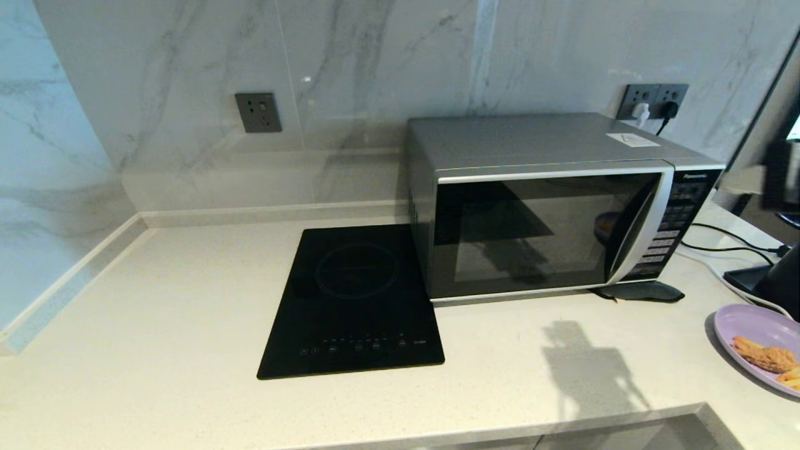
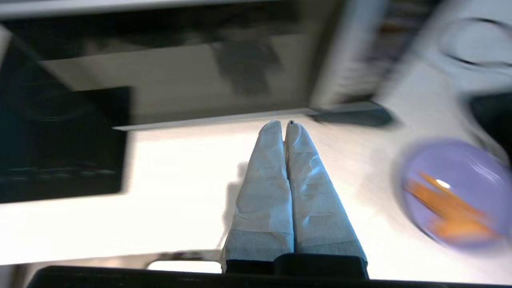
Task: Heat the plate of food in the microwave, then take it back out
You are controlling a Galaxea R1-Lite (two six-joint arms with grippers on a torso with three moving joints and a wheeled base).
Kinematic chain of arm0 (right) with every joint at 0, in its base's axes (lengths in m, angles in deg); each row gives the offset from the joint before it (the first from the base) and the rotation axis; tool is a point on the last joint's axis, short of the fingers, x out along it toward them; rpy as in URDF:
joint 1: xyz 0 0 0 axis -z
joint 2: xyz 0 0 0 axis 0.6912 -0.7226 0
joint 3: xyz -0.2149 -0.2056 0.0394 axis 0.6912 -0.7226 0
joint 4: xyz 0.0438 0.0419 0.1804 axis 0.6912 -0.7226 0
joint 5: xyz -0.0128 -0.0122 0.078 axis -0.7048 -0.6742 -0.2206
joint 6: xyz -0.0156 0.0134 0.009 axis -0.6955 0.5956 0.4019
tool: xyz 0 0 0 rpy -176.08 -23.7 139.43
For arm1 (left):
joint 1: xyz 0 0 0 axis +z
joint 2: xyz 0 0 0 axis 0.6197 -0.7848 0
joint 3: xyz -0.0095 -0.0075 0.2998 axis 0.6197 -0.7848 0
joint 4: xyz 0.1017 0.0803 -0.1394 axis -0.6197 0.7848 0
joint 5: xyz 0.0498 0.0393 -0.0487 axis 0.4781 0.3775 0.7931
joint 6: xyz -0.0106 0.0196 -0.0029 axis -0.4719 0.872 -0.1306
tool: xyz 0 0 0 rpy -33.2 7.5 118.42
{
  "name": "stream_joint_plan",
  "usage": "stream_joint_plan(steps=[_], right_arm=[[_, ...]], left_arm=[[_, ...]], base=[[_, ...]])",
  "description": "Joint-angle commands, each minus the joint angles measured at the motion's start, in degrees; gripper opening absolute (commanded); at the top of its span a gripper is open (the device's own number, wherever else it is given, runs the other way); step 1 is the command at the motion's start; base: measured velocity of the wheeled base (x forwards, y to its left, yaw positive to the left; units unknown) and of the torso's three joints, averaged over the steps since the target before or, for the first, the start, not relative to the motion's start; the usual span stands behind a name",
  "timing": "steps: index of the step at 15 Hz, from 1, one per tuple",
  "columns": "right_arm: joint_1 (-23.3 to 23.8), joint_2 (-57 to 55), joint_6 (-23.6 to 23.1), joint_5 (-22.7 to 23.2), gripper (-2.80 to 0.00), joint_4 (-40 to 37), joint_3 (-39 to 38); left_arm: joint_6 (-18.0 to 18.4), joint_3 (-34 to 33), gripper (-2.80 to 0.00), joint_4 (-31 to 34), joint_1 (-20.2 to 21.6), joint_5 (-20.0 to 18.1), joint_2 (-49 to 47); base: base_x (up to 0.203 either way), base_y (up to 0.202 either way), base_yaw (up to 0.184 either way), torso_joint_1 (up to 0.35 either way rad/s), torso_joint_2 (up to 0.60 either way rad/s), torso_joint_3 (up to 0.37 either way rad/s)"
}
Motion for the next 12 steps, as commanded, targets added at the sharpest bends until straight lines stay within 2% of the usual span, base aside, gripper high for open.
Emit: stream_joint_plan(steps=[1, 5, 8, 12], right_arm=[[6.9, 19.2, -1.4, -0.1, -2.80, -0.5, -10.5], [12.3, 40.2, -2.8, 0.1, -2.80, -6.2, -21.1], [14.8, 50.5, -2.9, 0.4, -2.80, -14.2, -25.3], [17.9, 60.0, -2.7, 5.3, -2.80, -19.8, -27.6]], left_arm=[[-0.1, 0.0, -2.80, 0.0, 0.0, 0.1, -0.1], [-0.1, 0.0, -2.80, 0.0, 0.0, 0.0, -0.1], [-0.1, 0.0, -2.80, 0.0, 0.0, 0.0, -0.1], [-0.1, 0.0, -2.80, 0.0, 0.0, 0.0, -0.1]], base=[[0.000, 0.000, 0.000, 0.000, 0.00, 0.000], [0.000, 0.000, 0.000, 0.000, 0.00, 0.000], [0.000, 0.000, 0.000, 0.000, 0.00, 0.000], [0.000, 0.000, 0.000, 0.000, 0.00, 0.000]])
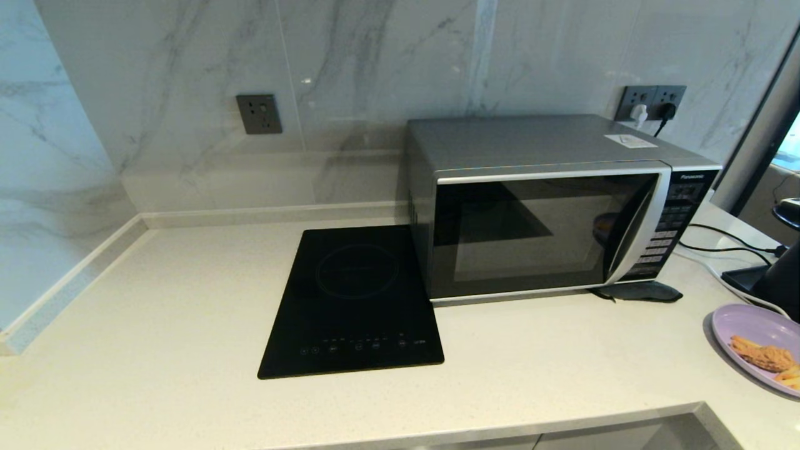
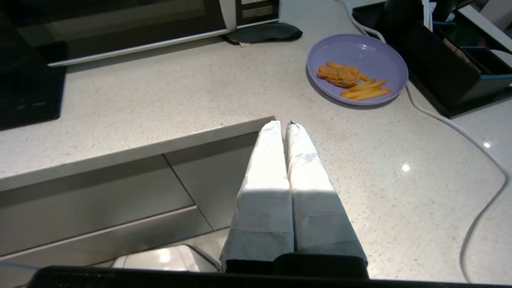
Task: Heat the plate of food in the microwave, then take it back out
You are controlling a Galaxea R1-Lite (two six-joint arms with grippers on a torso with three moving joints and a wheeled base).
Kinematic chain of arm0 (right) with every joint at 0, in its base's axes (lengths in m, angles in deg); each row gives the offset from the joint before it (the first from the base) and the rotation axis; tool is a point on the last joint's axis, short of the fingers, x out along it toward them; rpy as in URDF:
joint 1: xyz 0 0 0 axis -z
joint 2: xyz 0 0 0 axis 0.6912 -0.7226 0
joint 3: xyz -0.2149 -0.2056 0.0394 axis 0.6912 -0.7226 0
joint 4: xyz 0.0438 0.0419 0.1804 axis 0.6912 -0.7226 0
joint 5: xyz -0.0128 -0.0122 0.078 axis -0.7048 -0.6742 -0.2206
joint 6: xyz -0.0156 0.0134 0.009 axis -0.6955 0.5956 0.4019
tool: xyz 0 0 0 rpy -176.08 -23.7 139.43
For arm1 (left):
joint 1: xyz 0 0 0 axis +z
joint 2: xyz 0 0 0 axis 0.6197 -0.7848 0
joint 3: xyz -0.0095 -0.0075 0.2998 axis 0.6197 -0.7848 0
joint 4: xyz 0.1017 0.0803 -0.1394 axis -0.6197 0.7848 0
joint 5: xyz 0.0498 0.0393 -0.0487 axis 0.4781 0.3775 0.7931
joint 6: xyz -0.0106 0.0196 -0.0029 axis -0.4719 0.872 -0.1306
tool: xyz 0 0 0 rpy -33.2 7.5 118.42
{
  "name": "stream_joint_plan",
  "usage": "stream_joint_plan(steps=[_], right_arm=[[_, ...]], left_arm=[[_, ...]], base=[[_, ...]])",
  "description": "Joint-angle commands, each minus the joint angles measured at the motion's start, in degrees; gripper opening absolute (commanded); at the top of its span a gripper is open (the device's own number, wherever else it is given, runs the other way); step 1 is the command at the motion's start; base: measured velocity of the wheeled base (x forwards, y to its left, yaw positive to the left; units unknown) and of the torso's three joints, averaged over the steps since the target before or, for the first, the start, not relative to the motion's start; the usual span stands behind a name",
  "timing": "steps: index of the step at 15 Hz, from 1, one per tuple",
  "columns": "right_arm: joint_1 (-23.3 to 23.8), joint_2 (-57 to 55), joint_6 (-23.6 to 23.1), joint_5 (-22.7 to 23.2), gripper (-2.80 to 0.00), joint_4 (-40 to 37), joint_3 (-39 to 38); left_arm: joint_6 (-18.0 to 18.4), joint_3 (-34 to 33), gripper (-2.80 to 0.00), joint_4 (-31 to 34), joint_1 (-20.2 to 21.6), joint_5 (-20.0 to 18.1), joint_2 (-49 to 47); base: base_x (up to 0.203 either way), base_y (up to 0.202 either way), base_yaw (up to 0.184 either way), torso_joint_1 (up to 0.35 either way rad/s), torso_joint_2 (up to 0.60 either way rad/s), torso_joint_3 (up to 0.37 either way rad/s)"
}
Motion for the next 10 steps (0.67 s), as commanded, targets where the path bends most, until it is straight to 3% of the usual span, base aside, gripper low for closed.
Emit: stream_joint_plan(steps=[1, 6, 10], right_arm=[[1.3, 8.3, 0.5, 1.6, -2.80, -1.7, -1.9], [1.5, 15.7, 5.5, 3.4, -2.80, -8.4, -6.5], [1.5, 19.3, 4.8, 5.3, -2.80, -7.0, -13.0]], left_arm=[[-0.1, 0.0, -2.80, 0.0, 0.0, 0.0, -0.1], [-0.1, 0.0, -2.80, 0.0, 0.0, 0.0, -0.1], [-0.1, 0.0, -2.80, 0.0, 0.0, 0.0, -0.1]], base=[[0.000, 0.000, 0.000, 0.000, 0.00, 0.000], [0.000, 0.000, 0.000, 0.000, 0.00, 0.000], [0.000, 0.000, 0.000, 0.000, 0.00, 0.000]])
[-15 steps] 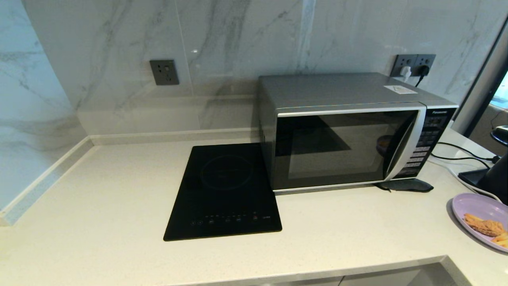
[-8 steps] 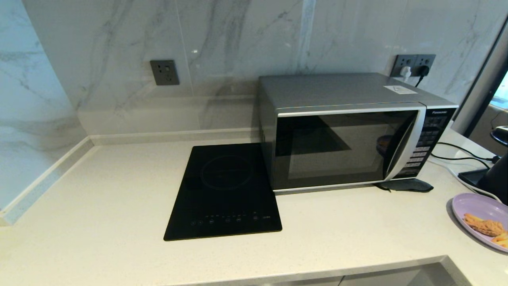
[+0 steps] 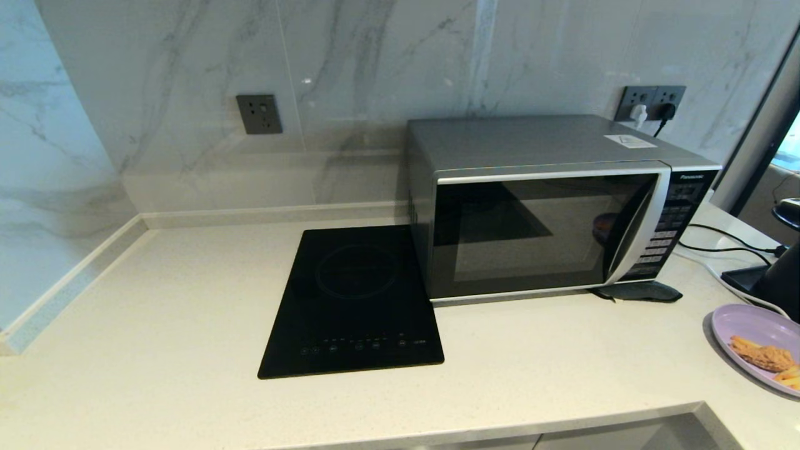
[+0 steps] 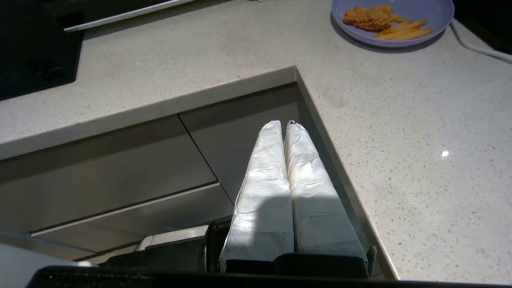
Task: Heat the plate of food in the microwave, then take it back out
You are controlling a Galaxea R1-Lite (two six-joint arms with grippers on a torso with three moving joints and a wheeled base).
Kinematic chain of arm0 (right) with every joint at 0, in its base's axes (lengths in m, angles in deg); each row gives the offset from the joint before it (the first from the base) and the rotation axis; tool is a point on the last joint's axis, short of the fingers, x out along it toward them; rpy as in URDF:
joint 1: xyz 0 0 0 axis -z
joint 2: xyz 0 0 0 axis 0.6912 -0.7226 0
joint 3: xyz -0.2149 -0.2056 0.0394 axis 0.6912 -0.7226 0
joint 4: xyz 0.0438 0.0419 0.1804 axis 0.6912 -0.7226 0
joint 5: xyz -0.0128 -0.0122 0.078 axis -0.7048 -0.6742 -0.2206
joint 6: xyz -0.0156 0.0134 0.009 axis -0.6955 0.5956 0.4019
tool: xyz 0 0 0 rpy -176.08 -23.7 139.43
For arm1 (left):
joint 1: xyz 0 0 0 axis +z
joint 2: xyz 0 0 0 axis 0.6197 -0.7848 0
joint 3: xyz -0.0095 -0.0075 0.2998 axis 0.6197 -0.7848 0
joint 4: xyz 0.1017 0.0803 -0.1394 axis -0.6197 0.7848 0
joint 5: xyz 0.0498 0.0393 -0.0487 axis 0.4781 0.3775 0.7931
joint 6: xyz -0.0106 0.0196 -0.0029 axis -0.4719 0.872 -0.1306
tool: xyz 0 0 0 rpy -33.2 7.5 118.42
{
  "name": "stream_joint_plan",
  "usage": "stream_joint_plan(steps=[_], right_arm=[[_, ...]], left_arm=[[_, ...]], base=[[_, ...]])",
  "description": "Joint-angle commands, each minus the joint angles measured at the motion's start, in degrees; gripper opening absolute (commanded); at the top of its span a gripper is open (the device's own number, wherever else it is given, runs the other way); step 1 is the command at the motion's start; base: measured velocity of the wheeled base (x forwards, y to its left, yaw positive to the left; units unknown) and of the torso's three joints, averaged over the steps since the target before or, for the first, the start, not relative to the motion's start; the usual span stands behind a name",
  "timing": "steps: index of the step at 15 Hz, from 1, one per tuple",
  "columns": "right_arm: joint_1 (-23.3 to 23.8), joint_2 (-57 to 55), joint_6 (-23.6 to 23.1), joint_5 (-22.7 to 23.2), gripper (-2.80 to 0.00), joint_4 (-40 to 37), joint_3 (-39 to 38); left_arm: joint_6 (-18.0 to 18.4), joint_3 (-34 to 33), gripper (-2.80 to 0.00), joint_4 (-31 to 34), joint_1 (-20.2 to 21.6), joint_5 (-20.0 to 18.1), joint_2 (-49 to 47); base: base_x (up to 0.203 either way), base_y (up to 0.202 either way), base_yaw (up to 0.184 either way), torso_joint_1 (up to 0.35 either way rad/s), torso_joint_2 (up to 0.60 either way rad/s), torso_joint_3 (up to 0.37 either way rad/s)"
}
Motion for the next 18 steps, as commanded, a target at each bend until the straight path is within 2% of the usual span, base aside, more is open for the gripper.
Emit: stream_joint_plan(steps=[1, 5, 9, 11, 15, 18], right_arm=[[0.0, 1.8, -0.2, 0.0, -2.80, 2.8, -5.2], [0.0, 1.8, -3.8, -0.9, -2.80, 24.8, -19.9], [-0.1, 1.8, -6.7, -1.4, -2.80, 37.0, -32.0], [-0.1, 1.8, -7.2, -0.4, -2.80, 44.1, -35.4], [-0.1, 1.8, -7.7, 6.1, -2.80, 52.6, -40.7], [0.0, 1.8, -7.6, 7.3, -2.80, 53.3, -41.1]], left_arm=[[-0.1, 0.0, -2.80, 0.0, 0.0, 0.1, -0.1], [-0.1, 0.0, -2.80, 0.0, 0.0, 0.1, -0.1], [-0.1, 0.0, -2.80, 0.0, 0.0, 0.1, -0.1], [-0.1, 0.0, -2.80, 0.0, 0.0, 0.1, -0.1], [-0.1, 0.0, -2.80, 0.0, 0.0, 0.1, -0.1], [-0.1, 0.0, -2.80, 0.0, 0.0, 0.1, -0.1]], base=[[0.000, 0.000, 0.000, 0.000, 0.00, 0.000], [0.000, 0.000, 0.000, 0.000, 0.00, 0.000], [0.000, 0.000, 0.000, 0.000, 0.00, 0.000], [0.000, 0.000, 0.000, 0.000, 0.00, 0.000], [0.000, 0.000, 0.000, 0.000, 0.00, 0.000], [0.000, 0.000, 0.000, 0.000, 0.00, 0.000]])
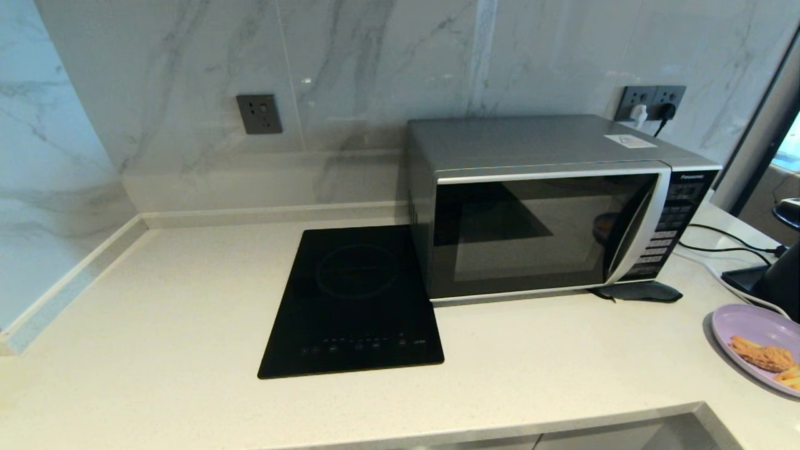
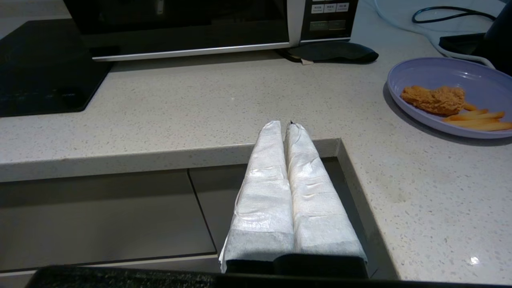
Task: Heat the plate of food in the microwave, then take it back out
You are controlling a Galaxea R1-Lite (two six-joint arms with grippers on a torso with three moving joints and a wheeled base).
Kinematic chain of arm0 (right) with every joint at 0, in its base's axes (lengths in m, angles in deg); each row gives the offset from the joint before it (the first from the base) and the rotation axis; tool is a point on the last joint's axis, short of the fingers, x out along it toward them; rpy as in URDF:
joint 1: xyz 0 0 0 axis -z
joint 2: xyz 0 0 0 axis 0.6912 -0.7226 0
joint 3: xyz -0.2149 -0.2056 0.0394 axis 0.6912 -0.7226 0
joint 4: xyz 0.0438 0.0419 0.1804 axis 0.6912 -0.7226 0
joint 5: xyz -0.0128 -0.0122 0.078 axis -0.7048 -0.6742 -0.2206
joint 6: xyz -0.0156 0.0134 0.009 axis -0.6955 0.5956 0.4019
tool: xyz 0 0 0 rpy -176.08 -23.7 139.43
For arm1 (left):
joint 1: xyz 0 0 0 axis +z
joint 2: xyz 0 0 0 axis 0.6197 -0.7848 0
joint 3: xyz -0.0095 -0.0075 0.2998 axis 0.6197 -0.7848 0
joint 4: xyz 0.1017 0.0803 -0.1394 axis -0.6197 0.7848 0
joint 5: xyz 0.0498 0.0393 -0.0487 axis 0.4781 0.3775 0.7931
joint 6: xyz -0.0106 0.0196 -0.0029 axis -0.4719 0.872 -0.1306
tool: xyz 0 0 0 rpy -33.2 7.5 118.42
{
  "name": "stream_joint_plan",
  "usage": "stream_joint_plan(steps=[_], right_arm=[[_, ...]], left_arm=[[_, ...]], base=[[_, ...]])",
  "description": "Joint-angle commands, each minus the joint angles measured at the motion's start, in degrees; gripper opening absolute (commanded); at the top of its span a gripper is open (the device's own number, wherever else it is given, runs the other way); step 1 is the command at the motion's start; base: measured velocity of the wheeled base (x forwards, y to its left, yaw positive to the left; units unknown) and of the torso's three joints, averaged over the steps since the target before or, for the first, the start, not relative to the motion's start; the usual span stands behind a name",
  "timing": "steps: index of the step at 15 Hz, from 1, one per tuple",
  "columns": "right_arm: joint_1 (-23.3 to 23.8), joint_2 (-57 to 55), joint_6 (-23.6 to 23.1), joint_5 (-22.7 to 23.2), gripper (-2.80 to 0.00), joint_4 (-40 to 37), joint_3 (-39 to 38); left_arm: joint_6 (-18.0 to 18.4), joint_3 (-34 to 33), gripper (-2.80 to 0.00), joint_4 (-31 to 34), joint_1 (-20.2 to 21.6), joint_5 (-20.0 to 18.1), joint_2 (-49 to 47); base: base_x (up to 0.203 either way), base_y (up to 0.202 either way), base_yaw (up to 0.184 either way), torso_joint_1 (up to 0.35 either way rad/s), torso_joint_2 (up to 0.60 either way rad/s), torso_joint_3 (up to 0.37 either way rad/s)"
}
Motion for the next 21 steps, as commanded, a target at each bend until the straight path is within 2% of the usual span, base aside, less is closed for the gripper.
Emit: stream_joint_plan(steps=[1, 21], right_arm=[[-0.1, -0.1, 0.2, 0.4, -2.80, 0.1, -0.5], [-0.1, -0.1, 0.3, 0.2, -2.80, -0.1, -0.5]], left_arm=[[-0.1, 0.0, -2.80, 0.0, 0.0, 0.0, -0.1], [-0.1, 0.0, -2.80, 0.0, 0.0, 0.0, -0.1]], base=[[0.000, 0.000, 0.000, 0.000, 0.00, 0.000], [0.000, 0.000, 0.000, 0.000, 0.00, 0.000]])
